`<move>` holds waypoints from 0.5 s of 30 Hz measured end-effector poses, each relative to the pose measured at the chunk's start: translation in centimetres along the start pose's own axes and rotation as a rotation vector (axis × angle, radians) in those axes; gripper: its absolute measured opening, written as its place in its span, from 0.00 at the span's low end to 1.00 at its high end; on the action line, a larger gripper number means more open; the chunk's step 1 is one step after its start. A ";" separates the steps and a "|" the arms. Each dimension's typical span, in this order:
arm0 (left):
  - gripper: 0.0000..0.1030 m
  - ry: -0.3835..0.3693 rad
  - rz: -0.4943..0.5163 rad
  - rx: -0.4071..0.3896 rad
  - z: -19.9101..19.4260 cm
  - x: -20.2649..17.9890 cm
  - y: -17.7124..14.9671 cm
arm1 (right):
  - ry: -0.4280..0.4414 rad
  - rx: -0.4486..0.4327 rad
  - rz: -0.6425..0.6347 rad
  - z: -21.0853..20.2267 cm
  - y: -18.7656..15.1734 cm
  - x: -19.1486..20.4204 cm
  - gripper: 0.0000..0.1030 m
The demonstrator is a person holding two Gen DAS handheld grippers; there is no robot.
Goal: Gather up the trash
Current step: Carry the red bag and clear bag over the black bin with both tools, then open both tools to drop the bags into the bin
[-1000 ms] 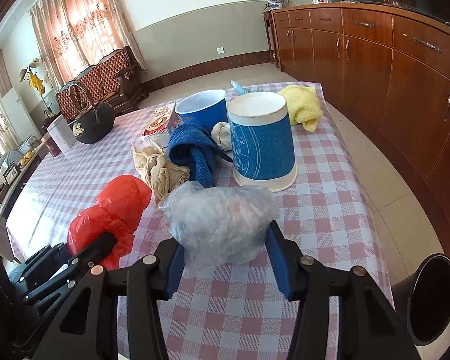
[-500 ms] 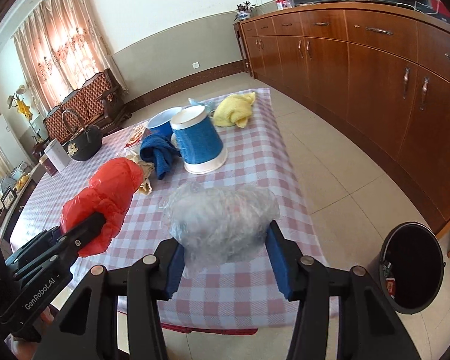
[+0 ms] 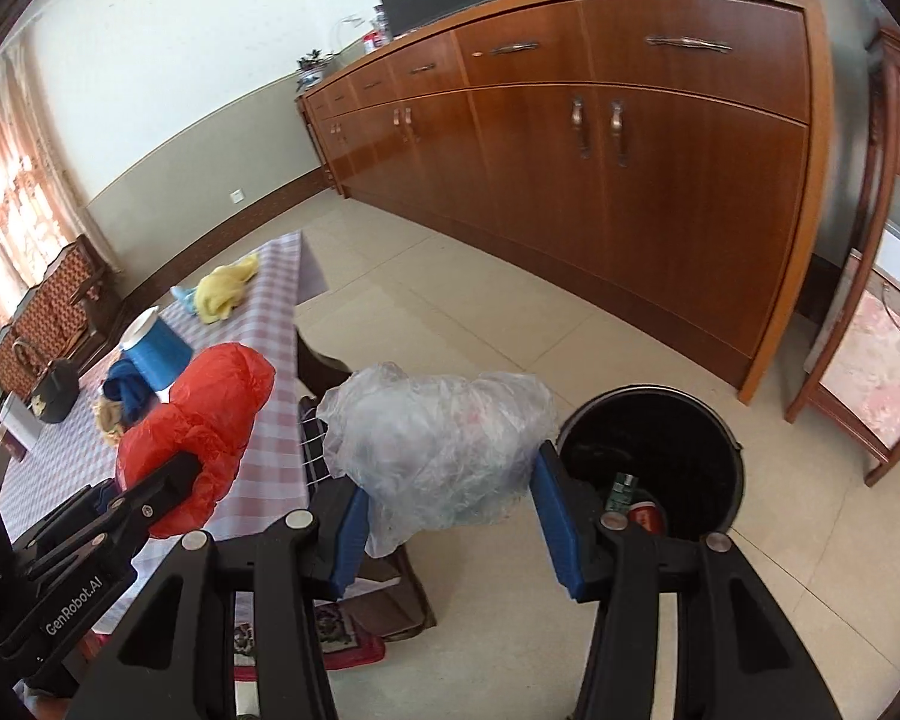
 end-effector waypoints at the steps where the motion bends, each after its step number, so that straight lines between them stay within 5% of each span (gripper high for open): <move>1: 0.28 -0.017 0.012 0.010 0.9 -1.1 0.1 | -0.016 -0.001 0.018 -0.1 0.2 -1.4 0.51; 15: 0.28 -0.135 0.098 0.188 13.4 -10.2 -1.3 | -0.168 0.133 0.221 7.1 1.1 -17.2 0.51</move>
Point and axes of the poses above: each gripper's, at about its wrist camera, not at the fingertips, and z roughly the way its jaws point, x to its left, y to its top, the point moved 10 cm from there along z, roughly the way its jaws point, and after that the axes turned 8 degrees about z, right-handed, at the moved point
